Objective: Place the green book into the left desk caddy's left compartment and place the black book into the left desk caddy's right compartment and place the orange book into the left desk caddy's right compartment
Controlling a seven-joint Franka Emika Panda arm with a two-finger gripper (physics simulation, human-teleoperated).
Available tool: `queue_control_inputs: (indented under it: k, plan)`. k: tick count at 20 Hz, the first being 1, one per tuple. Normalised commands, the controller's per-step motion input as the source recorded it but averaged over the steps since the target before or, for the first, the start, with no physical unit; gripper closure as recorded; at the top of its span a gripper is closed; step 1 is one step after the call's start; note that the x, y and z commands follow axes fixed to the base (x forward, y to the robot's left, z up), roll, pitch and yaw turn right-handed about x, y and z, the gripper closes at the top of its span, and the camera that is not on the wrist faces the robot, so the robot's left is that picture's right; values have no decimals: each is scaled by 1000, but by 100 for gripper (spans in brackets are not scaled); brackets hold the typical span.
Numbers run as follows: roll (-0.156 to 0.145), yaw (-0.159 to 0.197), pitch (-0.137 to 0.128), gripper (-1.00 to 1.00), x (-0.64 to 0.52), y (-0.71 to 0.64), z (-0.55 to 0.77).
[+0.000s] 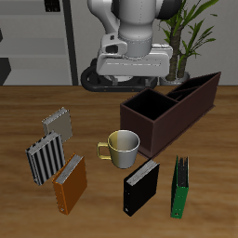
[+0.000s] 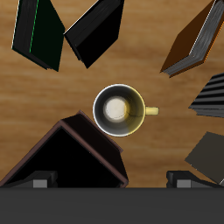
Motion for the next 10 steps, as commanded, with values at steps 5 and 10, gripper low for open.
queue_control_inputs:
  k: [5, 10]
  plan:
    - [-28, 10, 1, -100, 433, 125, -9]
    - [-58, 6, -26, -100, 475, 132, 28]
